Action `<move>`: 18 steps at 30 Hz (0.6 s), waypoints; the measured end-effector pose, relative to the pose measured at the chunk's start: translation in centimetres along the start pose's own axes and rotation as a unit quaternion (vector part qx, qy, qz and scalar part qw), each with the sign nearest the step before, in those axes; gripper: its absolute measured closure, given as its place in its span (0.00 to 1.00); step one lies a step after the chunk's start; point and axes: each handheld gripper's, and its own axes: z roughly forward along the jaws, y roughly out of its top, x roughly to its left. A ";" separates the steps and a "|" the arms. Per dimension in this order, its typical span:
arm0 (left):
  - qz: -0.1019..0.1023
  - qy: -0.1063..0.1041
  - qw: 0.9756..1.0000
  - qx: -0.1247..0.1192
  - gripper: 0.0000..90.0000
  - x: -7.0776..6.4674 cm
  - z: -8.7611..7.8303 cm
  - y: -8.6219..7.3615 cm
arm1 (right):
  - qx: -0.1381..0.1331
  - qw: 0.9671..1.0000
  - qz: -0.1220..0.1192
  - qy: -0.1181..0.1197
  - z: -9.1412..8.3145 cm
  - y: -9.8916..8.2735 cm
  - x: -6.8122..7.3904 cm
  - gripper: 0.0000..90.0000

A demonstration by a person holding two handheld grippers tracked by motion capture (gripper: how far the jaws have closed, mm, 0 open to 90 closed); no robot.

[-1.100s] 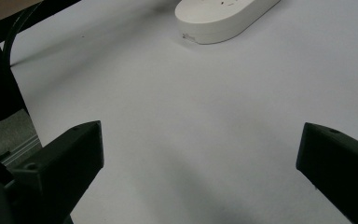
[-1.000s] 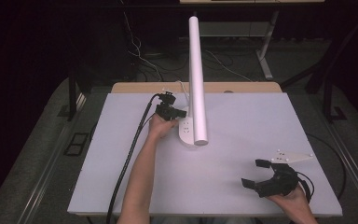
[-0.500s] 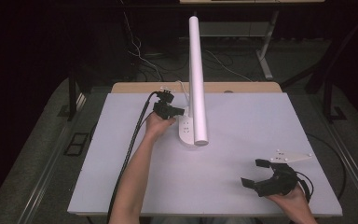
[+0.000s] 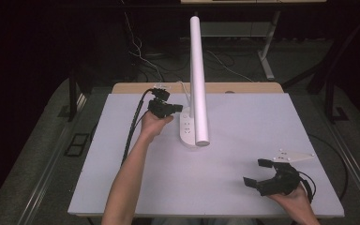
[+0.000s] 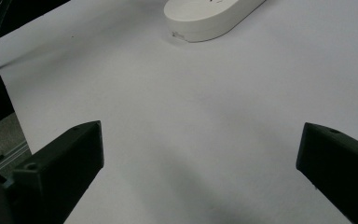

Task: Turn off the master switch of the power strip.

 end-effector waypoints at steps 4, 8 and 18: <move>0.009 -0.004 1.000 -0.010 1.00 0.1 -1.2 -0.1 | 0.001 1.000 0.002 -0.001 0.0 0.0 0.0 0.00; 0.005 -0.006 1.000 -0.022 0.99 0.0 -2.4 -0.5 | 0.000 1.000 0.001 -0.001 0.0 0.0 0.0 0.00; 0.012 -0.022 0.999 -0.038 0.87 -0.6 -5.0 -2.1 | -0.001 1.000 0.002 -0.003 0.0 0.1 0.0 0.00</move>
